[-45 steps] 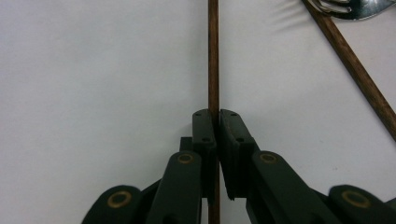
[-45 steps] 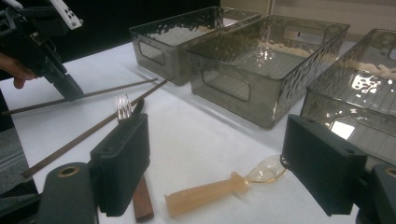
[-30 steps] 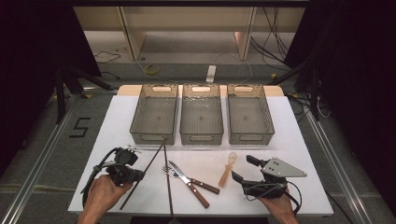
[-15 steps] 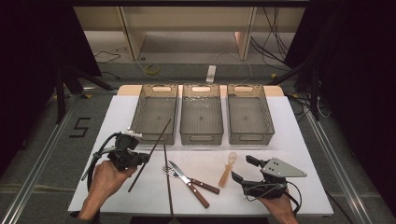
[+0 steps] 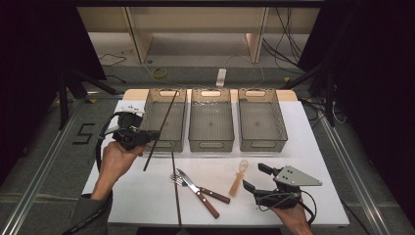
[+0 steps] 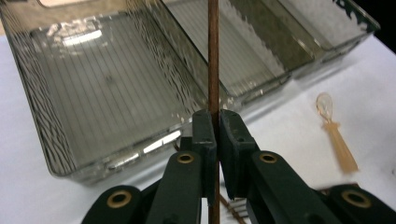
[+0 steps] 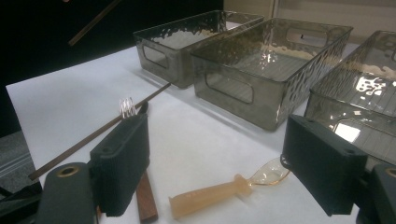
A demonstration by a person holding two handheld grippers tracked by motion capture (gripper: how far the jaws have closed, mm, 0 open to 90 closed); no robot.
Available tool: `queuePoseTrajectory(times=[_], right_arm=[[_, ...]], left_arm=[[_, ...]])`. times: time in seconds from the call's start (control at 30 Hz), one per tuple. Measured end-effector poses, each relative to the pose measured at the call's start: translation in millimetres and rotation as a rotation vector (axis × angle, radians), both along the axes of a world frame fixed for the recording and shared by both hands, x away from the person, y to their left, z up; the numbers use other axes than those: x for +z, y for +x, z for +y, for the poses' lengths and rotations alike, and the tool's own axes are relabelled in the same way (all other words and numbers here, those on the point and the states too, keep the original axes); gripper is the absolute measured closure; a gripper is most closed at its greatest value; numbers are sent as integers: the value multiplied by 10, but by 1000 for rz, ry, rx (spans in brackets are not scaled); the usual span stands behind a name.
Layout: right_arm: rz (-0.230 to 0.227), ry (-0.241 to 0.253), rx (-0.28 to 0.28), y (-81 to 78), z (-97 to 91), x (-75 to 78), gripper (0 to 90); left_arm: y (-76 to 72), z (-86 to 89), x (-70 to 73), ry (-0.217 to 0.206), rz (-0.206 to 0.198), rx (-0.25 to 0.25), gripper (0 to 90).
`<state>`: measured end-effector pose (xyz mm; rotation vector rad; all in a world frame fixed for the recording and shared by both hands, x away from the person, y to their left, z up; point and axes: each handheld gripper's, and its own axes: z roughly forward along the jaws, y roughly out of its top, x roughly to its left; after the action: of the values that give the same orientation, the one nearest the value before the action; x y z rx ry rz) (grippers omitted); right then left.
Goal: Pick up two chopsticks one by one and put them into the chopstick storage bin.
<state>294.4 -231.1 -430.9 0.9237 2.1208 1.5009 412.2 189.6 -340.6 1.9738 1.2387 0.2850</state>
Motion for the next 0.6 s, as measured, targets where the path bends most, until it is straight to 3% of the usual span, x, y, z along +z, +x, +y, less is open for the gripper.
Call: queuePoseTrajectory(times=[0.27,0.4,0.6], right_arm=[[0,-5,5,3,16,-5,237],[-2,-6,9,1,18,-2,237],[-8,-1,12,-9,10,11,237]], left_arm=[[303,95,30,-36,-35,49,848],[470,77,92,1,-69,58,848],[717,49,87,37,-87,78,848]])
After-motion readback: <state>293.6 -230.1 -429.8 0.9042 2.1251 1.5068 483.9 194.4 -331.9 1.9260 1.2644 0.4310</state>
